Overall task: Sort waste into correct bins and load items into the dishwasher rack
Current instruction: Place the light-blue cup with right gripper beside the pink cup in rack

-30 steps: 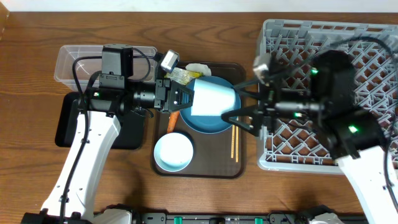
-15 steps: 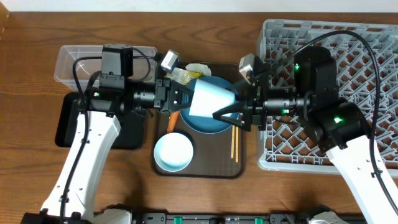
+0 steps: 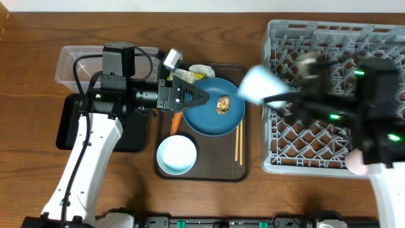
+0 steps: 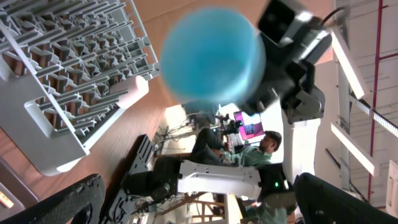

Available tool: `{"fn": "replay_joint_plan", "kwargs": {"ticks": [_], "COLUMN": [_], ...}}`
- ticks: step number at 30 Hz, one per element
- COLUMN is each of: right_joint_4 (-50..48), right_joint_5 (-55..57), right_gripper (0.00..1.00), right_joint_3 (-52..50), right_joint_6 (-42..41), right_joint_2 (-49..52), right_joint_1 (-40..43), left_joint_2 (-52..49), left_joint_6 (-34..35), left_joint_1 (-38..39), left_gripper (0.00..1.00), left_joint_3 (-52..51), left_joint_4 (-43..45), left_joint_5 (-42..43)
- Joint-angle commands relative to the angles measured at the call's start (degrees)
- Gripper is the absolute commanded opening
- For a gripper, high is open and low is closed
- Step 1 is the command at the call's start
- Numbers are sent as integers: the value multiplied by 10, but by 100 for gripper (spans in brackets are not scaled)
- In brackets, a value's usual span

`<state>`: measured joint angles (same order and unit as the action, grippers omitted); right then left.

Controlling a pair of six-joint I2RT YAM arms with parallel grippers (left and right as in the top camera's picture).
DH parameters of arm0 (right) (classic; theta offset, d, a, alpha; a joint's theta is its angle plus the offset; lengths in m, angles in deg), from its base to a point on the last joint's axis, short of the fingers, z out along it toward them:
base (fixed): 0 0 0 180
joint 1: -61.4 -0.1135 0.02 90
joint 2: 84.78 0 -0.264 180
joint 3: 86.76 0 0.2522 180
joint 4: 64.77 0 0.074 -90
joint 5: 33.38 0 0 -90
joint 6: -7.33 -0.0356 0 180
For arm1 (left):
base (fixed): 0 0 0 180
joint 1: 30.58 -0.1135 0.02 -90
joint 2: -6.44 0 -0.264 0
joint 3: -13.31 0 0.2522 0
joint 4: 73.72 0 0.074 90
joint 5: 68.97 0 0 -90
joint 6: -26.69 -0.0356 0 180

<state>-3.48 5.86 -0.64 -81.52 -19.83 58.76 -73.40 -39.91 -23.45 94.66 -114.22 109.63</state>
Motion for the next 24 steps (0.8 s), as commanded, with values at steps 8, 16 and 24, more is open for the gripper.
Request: {"fn": "replay_joint_plan", "kwargs": {"ticks": [8, 16, 24], "right_joint_4": [105, 128, 148], "right_joint_5": [283, 441, 492], "right_gripper": [54, 55, 55], "right_joint_3": [2, 2, 2], "right_joint_6": [-82, -199, -260], "right_joint_2": [-30, 9, 98], "right_joint_1": [334, 477, 559], "left_joint_2": [2, 2, 2], "left_joint_6": [-2, -1, -2], "left_joint_1": [-2, -2, -2], "left_gripper": [98, 98, 98], "left_joint_3": [5, 5, 5], "left_joint_4": [2, 1, 1], "left_joint_5": [13, 14, 14]}}
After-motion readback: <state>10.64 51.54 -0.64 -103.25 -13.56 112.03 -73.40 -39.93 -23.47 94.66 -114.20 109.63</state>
